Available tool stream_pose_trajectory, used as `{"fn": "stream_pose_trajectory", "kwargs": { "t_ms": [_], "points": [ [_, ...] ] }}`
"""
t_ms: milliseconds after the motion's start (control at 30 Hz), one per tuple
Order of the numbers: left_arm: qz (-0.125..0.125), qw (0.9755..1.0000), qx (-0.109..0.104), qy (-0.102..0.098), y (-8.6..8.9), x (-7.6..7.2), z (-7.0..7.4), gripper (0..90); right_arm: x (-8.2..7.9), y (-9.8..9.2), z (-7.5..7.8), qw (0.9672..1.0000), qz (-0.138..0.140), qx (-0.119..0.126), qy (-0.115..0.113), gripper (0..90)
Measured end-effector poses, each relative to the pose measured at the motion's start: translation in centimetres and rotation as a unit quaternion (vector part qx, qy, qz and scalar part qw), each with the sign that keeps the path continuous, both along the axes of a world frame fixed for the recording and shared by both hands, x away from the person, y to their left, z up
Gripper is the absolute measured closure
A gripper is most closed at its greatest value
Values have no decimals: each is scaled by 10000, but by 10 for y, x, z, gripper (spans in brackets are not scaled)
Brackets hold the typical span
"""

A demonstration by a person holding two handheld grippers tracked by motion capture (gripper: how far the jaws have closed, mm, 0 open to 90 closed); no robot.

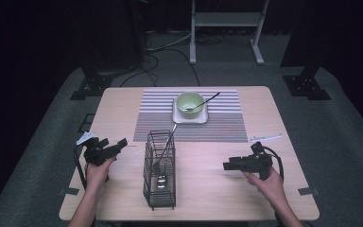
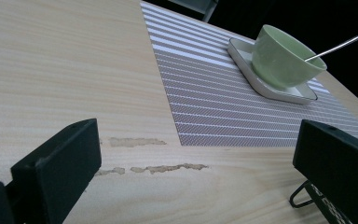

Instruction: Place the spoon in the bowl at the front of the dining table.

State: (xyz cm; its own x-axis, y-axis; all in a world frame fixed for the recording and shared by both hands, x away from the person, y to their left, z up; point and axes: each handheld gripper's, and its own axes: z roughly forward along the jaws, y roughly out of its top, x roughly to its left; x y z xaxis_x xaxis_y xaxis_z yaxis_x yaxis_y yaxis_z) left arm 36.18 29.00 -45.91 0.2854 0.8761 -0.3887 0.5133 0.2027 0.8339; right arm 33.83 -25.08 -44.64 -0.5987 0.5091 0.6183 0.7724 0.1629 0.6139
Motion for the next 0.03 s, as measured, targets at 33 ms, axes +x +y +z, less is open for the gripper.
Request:
{"fn": "stream_pose_trajectory", "kwargs": {
  "t_ms": [33],
  "points": [
    [0,10000,-2,1,0,0,0,0,-1,0,0,10000,-4,-17,-12,316]
  ]
}}
